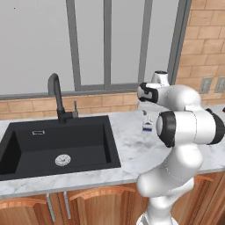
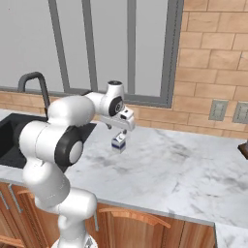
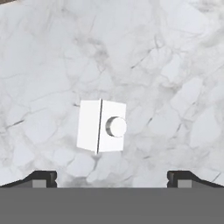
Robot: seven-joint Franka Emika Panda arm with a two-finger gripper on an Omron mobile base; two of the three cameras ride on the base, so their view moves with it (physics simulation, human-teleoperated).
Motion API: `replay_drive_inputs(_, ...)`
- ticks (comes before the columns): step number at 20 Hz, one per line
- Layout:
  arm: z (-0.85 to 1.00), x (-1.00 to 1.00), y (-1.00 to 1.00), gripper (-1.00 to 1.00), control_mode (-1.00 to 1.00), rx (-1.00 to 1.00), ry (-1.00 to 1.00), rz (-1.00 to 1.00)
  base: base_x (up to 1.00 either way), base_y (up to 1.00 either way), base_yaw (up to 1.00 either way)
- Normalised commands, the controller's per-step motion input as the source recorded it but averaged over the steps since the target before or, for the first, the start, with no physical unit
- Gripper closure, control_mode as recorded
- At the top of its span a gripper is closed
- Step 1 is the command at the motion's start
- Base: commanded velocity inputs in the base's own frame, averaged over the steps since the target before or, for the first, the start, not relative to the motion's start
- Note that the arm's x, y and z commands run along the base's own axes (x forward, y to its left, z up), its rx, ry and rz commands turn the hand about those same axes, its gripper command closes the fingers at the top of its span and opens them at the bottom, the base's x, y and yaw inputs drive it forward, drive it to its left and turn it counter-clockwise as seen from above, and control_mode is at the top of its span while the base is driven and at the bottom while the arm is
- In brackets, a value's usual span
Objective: Gather the eggs and milk located in the vicinity of the sink area and place them right next to the bowl.
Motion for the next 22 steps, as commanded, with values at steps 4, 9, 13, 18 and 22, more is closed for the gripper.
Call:
replay_drive_inputs(4, -0.36, 0.26, 0.00, -1.00, -1.00, 0.00, 0.00, -0.01, 0.00, 0.00, 0.00)
replay_drive_inputs(9, -0.33, 0.33, 0.00, -1.00, -1.00, 0.00, 0.00, -0.03, 0.00, 0.00, 0.00)
replay_drive_inputs(13, -0.05, 0.13, 0.00, -1.00, -1.00, 0.00, 0.01, -0.04, 0.00, 0.00, 0.00)
replay_drive_inputs(18, -0.01, 0.00, 0.00, -1.00, -1.00, 0.00, 0.07, -0.05, 0.00, 0.00, 0.00)
replay_drive_inputs(22, -0.10, 0.00, 0.00, -1.00, -1.00, 0.00, 0.08, -0.05, 0.00, 0.00, 0.00)
